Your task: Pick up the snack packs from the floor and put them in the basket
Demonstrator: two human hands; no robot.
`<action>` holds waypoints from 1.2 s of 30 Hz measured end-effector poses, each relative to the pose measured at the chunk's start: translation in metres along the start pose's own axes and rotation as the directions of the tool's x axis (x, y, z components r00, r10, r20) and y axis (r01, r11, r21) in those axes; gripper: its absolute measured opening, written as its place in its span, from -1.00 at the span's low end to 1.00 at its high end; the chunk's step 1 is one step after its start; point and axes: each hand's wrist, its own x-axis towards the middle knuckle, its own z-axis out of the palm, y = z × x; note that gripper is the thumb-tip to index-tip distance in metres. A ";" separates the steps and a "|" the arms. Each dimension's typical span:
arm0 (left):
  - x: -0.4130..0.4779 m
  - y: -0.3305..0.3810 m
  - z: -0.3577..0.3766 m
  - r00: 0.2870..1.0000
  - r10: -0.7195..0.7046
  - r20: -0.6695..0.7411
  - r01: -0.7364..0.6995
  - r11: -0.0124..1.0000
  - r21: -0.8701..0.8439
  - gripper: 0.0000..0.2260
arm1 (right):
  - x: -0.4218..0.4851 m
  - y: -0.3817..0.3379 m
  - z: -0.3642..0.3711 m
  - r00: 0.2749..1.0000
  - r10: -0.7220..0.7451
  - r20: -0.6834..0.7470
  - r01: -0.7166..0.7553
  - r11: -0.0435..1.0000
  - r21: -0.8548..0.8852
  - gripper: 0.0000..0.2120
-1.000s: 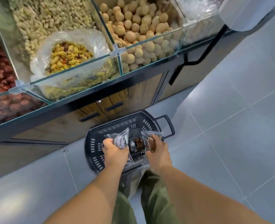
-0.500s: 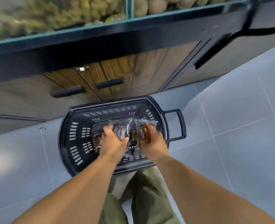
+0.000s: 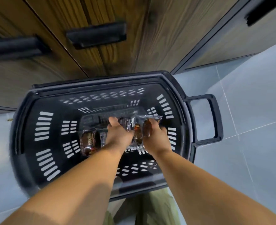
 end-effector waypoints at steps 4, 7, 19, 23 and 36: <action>0.033 -0.017 0.027 1.000 -0.028 0.000 0.028 0.991 0.127 -0.48 | 0.037 0.017 0.021 0.998 0.055 0.005 -0.055 0.998 0.036 -0.42; 0.055 -0.032 0.043 0.996 -0.086 0.028 0.077 0.970 0.232 -0.46 | 0.065 0.024 0.036 0.991 0.120 0.058 -0.118 0.992 -0.037 -0.36; 0.076 -0.050 0.059 0.973 -0.143 0.182 0.023 0.844 0.537 -0.55 | 0.095 0.031 0.080 0.946 0.210 0.247 -0.137 0.949 -0.285 -0.29; 0.041 -0.022 0.026 0.992 -0.081 0.098 0.022 0.870 0.492 -0.70 | 0.056 0.018 0.049 0.986 0.118 0.117 -0.100 0.984 -0.148 -0.46; -0.158 0.100 -0.128 0.979 0.199 -0.039 -0.167 0.900 0.404 -0.82 | -0.151 -0.121 -0.114 0.982 -0.168 -0.091 0.164 0.985 -0.049 -0.73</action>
